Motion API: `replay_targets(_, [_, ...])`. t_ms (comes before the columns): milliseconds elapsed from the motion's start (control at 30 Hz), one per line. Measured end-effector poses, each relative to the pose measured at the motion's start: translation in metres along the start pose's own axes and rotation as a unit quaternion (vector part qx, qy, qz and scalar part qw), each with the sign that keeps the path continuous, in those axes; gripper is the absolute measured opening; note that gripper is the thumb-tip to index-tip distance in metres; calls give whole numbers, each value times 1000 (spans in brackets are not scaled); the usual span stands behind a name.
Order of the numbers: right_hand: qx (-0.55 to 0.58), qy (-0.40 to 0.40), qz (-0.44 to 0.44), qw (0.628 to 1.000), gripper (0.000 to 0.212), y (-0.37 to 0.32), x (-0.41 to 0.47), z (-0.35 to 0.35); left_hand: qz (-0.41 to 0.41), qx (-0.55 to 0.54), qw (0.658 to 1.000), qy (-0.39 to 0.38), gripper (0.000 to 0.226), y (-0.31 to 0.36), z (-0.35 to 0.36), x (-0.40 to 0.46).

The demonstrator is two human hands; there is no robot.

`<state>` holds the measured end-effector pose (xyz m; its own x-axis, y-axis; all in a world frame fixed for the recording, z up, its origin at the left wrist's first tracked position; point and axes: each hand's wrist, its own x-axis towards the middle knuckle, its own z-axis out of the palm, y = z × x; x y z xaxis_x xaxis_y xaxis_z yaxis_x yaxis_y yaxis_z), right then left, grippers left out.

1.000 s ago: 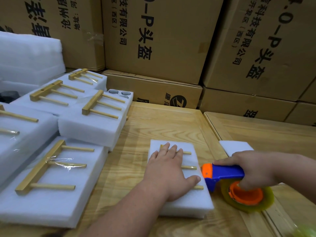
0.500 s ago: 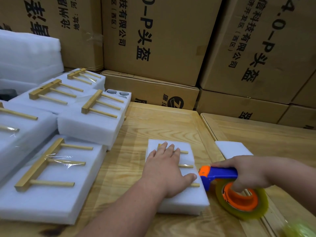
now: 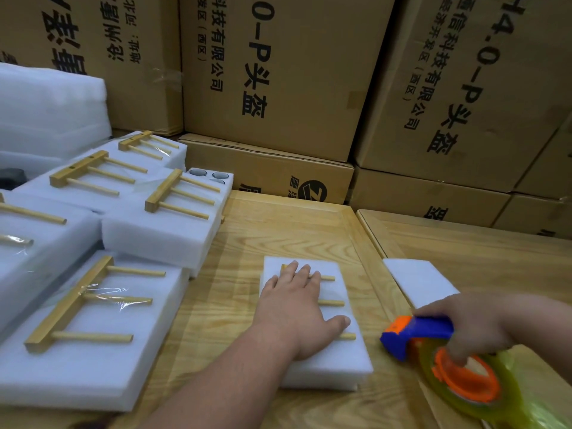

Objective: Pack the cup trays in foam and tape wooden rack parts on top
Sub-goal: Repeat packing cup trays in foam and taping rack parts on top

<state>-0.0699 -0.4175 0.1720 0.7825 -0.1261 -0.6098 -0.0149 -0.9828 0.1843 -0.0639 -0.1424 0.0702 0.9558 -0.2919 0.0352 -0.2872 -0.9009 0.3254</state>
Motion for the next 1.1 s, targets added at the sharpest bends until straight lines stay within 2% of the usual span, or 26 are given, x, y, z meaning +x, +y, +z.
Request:
replay_targets(67, [3, 35, 8, 999, 100, 14, -2, -2, 1, 0, 1000, -1, 99, 0, 1, 0])
replay_targets(167, [86, 126, 4, 988, 104, 33, -1, -4, 2, 3, 1000, 0, 99, -1, 2, 1])
replay_targets(267, [157, 215, -8, 964, 95, 37, 4, 0, 2, 3, 1000, 3, 99, -1, 2, 1])
replay_targets(367, [76, 338, -10, 938, 95, 22, 15, 13, 2, 1, 1000, 5, 99, -1, 3, 1])
replay_targets(433, [-11, 430, 3, 903, 96, 7, 24, 29, 2, 0, 1000, 8, 99, -1, 2, 0])
replay_targets(500, [-80, 471, 21, 878, 97, -4, 38, 49, 4, -3, 1000, 11, 98, -1, 2, 0])
replay_targets(567, [-73, 478, 31, 875, 95, -14, 51, 70, 4, -3, 1000, 16, 98, -1, 2, 0])
replay_targets(667, [-45, 443, 40, 894, 90, -25, 62, 97, 6, -4, 1000, 19, 98, -1, 2, 1])
replay_targets(767, [4, 465, 52, 884, 79, -32, 60, 102, 7, -5, 1000, 21, 98, -2, 4, 1])
replay_targets(833, [69, 513, 28, 855, 66, -36, 54, 99, 7, -3, 1000, 22, 98, -2, 5, 2])
replay_targets(933, [217, 564, -76, 793, 43, -54, 44, 96, 6, -3, 1000, 27, 97, -2, 5, 2])
replay_targets(1033, [448, 484, -115, 743, 25, -81, 38, 92, 6, 0, 999, 31, 97, -2, 5, 2])
replay_targets(1100, [529, 436, -101, 720, 18, -93, 41, 88, 7, 1, 999, 32, 96, -2, 5, 2])
